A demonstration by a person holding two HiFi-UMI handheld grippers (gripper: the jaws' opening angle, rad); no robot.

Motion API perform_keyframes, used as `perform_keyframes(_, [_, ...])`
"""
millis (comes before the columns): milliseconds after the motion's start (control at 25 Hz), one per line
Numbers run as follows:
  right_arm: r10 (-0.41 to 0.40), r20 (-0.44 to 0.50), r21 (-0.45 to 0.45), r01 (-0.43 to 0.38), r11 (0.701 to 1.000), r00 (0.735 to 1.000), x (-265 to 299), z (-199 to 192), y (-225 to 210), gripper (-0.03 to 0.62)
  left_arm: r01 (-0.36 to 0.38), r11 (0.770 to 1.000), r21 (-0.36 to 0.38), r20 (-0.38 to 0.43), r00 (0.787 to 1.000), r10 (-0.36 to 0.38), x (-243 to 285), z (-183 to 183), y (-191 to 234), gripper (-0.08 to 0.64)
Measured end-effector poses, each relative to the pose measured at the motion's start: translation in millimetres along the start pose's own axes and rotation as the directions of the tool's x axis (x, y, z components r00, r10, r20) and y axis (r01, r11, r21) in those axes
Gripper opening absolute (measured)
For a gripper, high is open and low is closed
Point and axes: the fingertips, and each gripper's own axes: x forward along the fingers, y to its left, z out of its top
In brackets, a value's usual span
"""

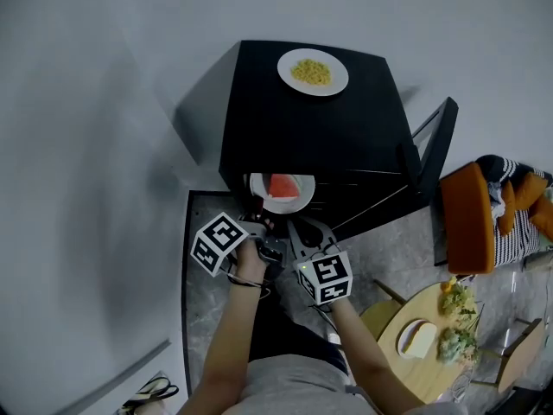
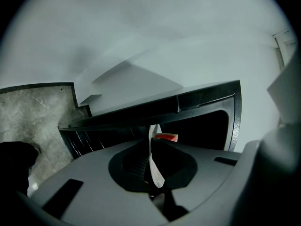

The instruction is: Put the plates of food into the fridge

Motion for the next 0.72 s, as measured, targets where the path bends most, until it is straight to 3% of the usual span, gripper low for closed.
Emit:
perform_keyframes(120, [0.013, -0.041, -0.042, -0.015, 0.999, 0.999, 6.9, -8.8, 11.4, 0.015, 0.002, 1.0, 0.002, -0.011, 1.0, -0.002, 1.0, -1.4, -0.1, 0.021])
perform_keyframes(400, [-0.024, -0.03, 0.046, 0.025, 0.999, 0.999, 17.5, -5.6, -4.3, 0.014, 0.015, 1.0, 0.004, -0.043, 0.999, -0.014, 3.8, -1.7, 0.1, 0.021])
perform_keyframes(720, [-0.067, -0.041, 0.07, 0.07, 0.995, 0.997, 39.4, 2.7, -29.5, 0.014, 0.109, 0.984, 0.142, -0.134, 0.987, -0.09, -4.3, -11.8, -16.4, 0.021])
